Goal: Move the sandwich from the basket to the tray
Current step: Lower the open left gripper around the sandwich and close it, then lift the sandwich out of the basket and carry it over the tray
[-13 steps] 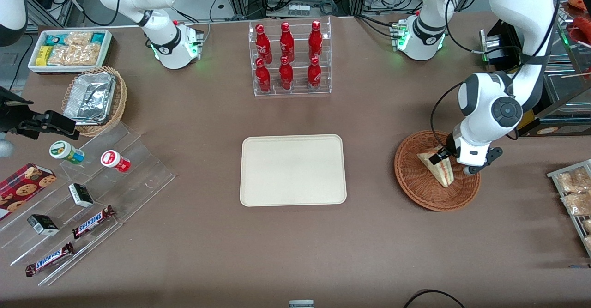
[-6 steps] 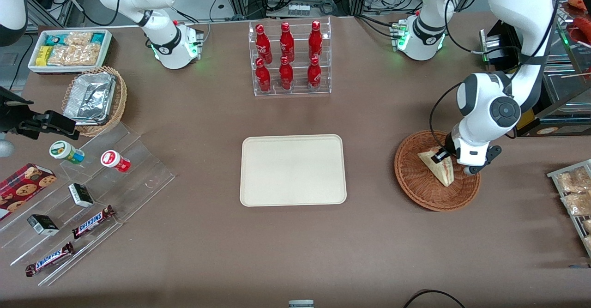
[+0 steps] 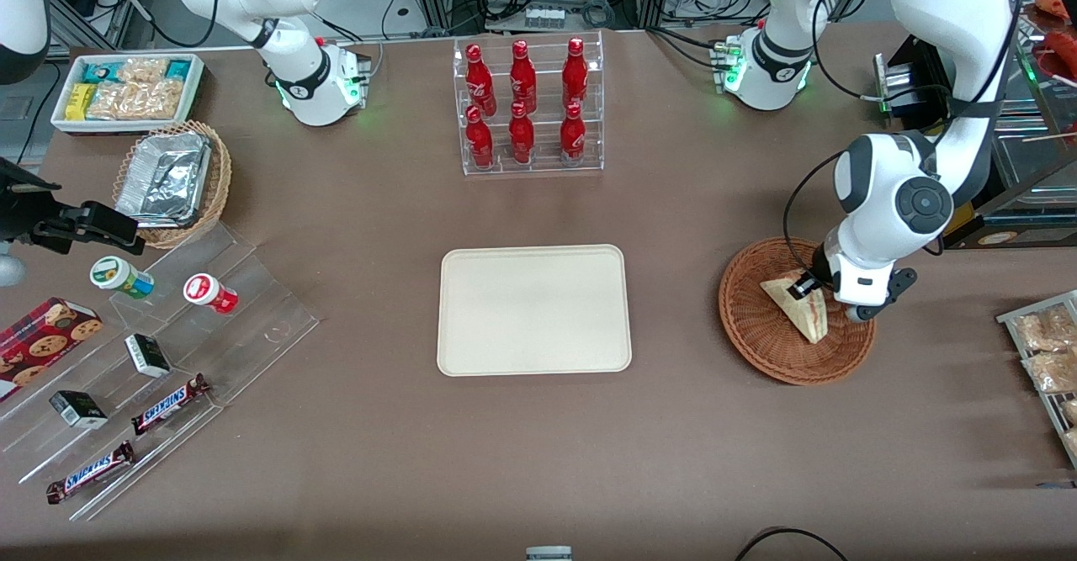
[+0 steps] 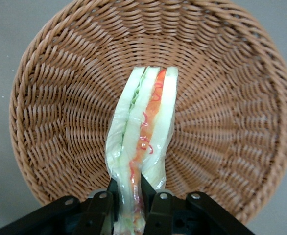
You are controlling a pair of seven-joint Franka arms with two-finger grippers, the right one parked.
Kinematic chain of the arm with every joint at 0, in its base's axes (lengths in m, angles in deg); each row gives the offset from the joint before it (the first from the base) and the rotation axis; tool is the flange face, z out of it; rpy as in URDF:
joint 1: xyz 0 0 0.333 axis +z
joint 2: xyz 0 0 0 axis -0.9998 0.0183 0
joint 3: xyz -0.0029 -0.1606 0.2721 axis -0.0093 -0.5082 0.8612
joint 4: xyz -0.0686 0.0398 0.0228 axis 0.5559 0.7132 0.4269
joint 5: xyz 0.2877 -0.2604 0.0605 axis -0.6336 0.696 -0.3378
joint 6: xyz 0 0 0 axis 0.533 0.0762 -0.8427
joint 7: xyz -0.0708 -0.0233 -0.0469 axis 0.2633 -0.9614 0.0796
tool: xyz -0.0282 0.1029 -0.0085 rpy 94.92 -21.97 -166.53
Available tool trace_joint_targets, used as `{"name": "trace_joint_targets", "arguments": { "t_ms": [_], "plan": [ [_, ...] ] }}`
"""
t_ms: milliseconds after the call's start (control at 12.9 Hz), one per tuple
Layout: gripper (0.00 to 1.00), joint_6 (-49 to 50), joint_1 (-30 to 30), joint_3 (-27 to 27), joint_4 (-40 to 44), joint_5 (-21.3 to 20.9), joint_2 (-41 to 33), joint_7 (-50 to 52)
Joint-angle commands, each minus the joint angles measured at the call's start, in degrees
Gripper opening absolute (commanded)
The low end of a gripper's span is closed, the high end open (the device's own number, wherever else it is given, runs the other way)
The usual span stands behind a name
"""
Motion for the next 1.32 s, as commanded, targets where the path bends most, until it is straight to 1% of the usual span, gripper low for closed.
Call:
{"name": "trace_joint_targets", "arguments": {
  "t_ms": [0, 232, 465, 620, 1007, 1239],
  "plan": [
    [0.0, 7.85, -1.39, 0.06, 6.81, -0.27, 0.27, -0.17],
    [0.0, 13.14, -5.33, 0.06, 11.39, -0.44, 0.36, -0.17],
    [0.0, 13.24, -9.99, 0.06, 12.54, -0.8, 0.36, -1.13],
    [0.0, 13.24, -14.11, 0.06, 14.03, -0.8, 0.71, -1.32],
    [0.0, 13.24, -25.01, 0.06, 21.76, -0.62, 8.16, 0.26],
    [0.0, 13.24, -29.59, 0.06, 27.47, -0.62, 13.35, 2.02]
  ]
}}
